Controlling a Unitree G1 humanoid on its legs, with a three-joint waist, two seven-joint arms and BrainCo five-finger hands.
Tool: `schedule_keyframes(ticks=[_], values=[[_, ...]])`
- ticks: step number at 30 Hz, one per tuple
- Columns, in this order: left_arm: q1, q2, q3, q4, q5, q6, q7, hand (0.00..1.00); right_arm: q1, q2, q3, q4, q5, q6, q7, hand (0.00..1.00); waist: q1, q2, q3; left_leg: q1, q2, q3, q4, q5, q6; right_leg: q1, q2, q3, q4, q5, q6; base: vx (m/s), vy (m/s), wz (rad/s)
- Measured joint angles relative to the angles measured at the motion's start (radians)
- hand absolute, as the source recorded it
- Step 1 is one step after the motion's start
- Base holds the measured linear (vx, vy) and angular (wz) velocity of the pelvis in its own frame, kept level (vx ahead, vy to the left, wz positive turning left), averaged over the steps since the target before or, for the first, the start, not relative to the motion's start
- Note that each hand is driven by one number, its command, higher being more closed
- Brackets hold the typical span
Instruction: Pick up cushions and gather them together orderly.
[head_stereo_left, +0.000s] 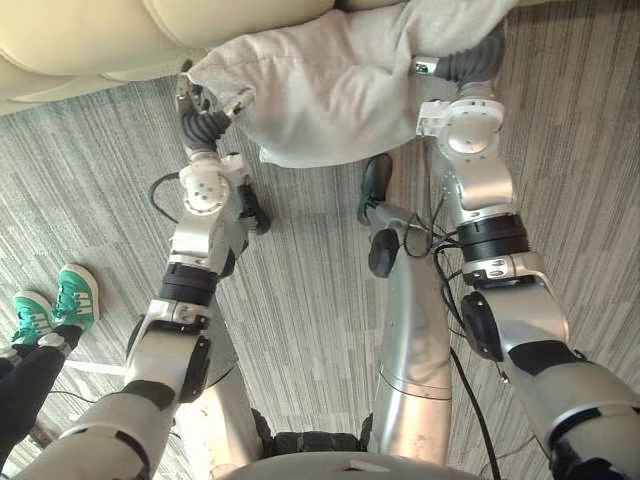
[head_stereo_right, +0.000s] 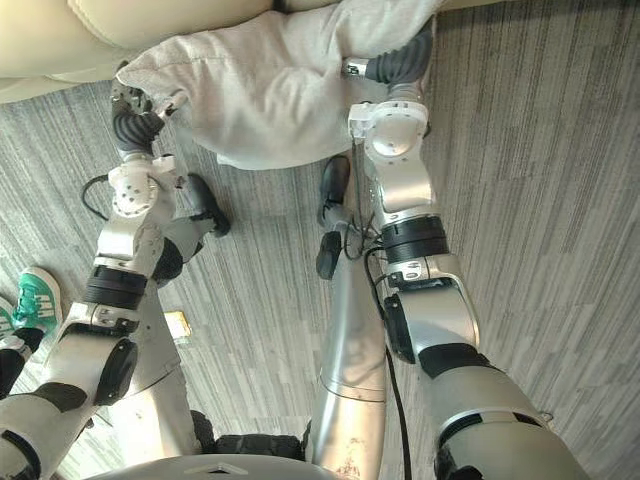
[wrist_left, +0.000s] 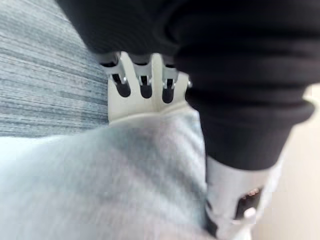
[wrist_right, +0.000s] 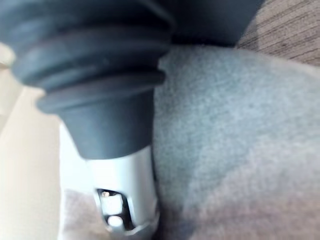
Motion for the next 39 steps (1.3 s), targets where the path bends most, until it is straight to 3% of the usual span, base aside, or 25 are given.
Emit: schedule_keyframes(ticks=[2, 3, 9, 12, 26, 32, 39], values=[[-0.013, -0.016, -0.015, 0.001, 0.006, 0.005, 0.003, 0.0, 0.0, 0.016, 0.023, -0.018, 0.0, 0.0, 0.0, 0.0, -0.008, 0.0, 0.0, 0.0, 0.004, -0.001, -0.003, 0.007, -0.003, 0.0, 0.006, -0.003, -0.006, 0.005, -0.005, -0.06, -0.005, -0.11], [-0.022, -0.026, -0.016, 0.002, 0.012, 0.01, 0.013, 1.0, 0.0, 0.038, 0.023, -0.02, 0.0, 0.0, 0.0, 1.0, -0.01, 0.0, 0.0, 0.0, 0.014, -0.001, 0.0, 0.007, -0.003, 0.001, 0.016, -0.003, -0.01, 0.006, -0.005, -0.05, -0.007, -0.22], [-0.032, -0.021, -0.01, 0.002, 0.045, 0.026, 0.042, 1.0, 0.003, 0.083, 0.044, -0.062, 0.012, -0.002, -0.003, 1.0, -0.007, 0.0, 0.0, 0.0, 0.044, 0.0, -0.006, 0.005, -0.009, 0.001, 0.05, -0.004, -0.041, 0.022, -0.002, -0.06, -0.014, -0.18], [-0.039, -0.016, -0.016, 0.002, 0.045, 0.03, 0.042, 1.0, 0.004, 0.086, 0.044, -0.093, 0.022, -0.002, -0.012, 1.0, -0.007, 0.0, 0.0, 0.0, 0.045, 0.001, -0.018, 0.005, -0.022, 0.001, 0.052, -0.007, -0.056, 0.031, -0.004, -0.07, -0.013, -0.03], [-0.044, 0.024, -0.029, 0.005, 0.059, 0.066, 0.048, 1.0, 0.006, 0.107, 0.01, -0.102, 0.091, -0.002, -0.038, 1.0, -0.014, -0.001, 0.0, 0.038, 0.033, 0.013, -0.077, 0.039, -0.017, 0.048, 0.051, -0.012, -0.127, 0.064, -0.009, -0.07, -0.021, 0.0], [0.016, 0.019, 0.004, -0.062, 0.052, 0.068, 0.068, 1.0, 0.101, 0.146, 0.01, -0.206, 0.099, -0.004, -0.038, 1.0, -0.021, -0.001, 0.0, 0.111, 0.022, 0.007, -0.131, 0.063, -0.032, 0.126, 0.048, -0.031, -0.164, 0.067, -0.018, -0.06, -0.048, 0.06], [0.148, -0.03, 0.015, -0.192, 0.042, 0.069, 0.08, 1.0, 0.264, 0.193, 0.01, -0.331, 0.098, -0.041, -0.035, 1.0, -0.025, -0.003, -0.003, 0.281, -0.017, -0.005, -0.259, 0.105, -0.058, 0.307, 0.033, -0.067, -0.252, 0.065, -0.028, -0.05, -0.051, 0.17]])
